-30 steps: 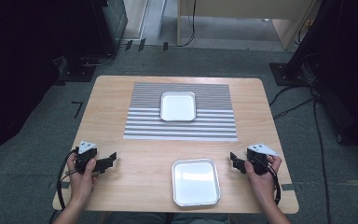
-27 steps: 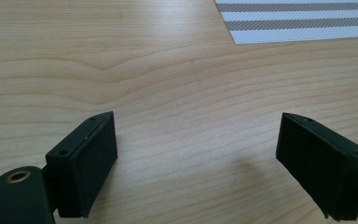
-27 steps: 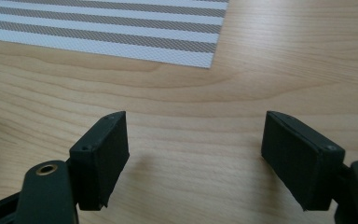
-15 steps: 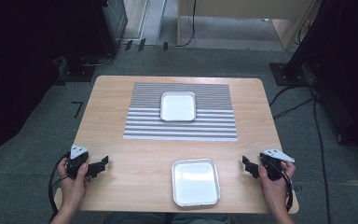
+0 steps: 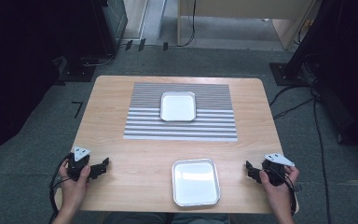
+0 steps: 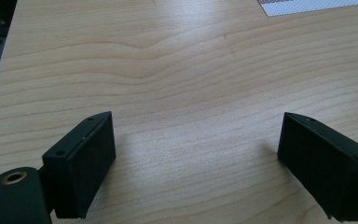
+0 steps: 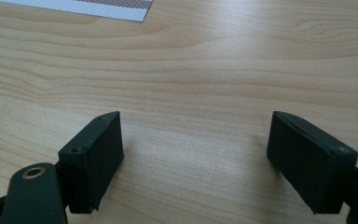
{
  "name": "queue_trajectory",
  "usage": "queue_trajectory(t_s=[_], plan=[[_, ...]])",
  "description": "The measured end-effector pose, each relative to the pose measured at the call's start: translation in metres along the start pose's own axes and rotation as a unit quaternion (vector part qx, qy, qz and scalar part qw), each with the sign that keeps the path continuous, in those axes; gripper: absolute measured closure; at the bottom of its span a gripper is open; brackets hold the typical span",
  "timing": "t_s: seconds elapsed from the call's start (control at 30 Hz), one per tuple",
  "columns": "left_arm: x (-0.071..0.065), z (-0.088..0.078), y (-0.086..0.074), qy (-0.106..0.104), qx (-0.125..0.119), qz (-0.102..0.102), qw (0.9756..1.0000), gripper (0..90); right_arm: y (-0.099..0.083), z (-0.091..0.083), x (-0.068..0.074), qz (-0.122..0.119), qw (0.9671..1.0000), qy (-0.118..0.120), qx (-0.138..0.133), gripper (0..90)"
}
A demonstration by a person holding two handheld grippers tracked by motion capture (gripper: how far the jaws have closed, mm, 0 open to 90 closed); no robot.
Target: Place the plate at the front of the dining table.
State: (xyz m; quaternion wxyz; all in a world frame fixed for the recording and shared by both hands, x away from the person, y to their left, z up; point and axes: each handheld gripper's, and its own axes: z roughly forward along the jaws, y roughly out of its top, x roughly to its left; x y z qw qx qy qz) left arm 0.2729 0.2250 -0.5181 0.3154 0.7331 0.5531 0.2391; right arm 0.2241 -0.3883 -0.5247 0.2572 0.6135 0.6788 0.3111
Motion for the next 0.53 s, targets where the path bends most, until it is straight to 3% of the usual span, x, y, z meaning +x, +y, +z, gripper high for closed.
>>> queue_trajectory(t_s=[0.53], plan=[[-0.0003, 0.0005, 0.0004, 0.001, 0.0, -0.001, 1.0, 10.4, -0.0004, -0.0002, -0.0012, 0.009, 0.9999, -0.011, 0.001, 16.2]])
